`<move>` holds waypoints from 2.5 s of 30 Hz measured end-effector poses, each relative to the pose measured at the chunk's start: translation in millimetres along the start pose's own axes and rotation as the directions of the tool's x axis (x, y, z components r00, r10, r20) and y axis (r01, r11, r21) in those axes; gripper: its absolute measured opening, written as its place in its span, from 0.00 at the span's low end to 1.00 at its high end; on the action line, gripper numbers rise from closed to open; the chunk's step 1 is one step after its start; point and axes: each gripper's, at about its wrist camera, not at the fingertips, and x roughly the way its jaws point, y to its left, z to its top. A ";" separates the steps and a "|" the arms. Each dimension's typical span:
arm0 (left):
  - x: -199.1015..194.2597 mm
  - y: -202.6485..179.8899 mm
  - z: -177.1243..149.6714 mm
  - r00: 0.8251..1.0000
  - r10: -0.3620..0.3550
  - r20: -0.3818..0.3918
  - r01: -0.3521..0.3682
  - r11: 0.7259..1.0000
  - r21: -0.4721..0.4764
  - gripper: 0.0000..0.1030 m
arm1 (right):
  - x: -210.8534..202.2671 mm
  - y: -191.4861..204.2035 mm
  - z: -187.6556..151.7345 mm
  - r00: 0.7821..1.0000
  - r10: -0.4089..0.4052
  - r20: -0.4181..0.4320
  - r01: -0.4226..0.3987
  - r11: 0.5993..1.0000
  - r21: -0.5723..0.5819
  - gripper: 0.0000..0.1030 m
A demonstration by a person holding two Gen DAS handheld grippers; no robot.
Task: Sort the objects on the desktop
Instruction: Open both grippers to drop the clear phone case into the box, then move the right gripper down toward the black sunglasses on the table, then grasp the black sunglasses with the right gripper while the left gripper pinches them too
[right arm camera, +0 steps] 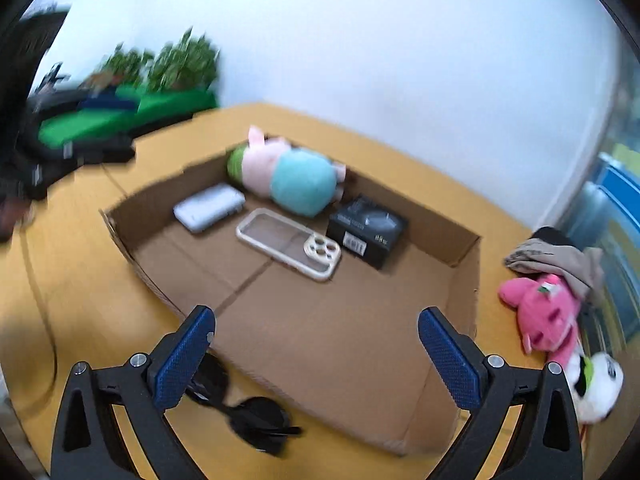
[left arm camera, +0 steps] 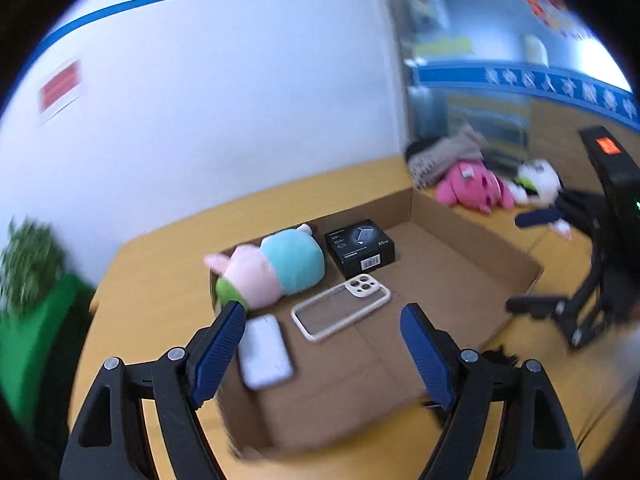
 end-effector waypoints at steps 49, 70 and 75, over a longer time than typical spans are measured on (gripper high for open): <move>96.7 -45.9 -140.0 0.877 -0.361 -0.318 0.115 0.798 -0.591 0.70 | 62.5 26.2 -133.7 0.894 0.435 -0.109 -0.382 0.866 0.323 1.00; 126.1 -44.1 -138.7 0.832 -0.488 -0.265 0.148 0.655 -0.741 0.30 | 70.3 74.2 -120.6 0.912 0.339 -0.232 -0.333 0.940 0.067 0.97; 128.3 -53.8 -138.2 0.817 -0.511 -0.268 0.175 0.662 -0.729 0.25 | 47.1 97.3 -134.3 0.922 0.311 -0.232 -0.313 0.949 0.027 0.84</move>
